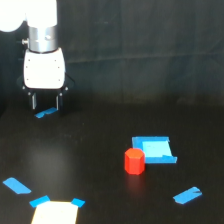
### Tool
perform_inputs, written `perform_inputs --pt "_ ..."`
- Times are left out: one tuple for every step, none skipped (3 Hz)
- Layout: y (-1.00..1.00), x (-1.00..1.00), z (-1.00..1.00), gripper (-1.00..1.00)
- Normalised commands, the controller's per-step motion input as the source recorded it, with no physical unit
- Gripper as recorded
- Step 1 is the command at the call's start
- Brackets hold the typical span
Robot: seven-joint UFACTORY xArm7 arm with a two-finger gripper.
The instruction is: Pick up the red object from the table
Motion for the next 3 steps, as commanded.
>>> perform_inputs --pt "-0.57 0.68 -0.35 1.00" --pt "-0.74 0.50 -0.29 1.00" --pt "-0.24 0.15 -0.71 -0.50"
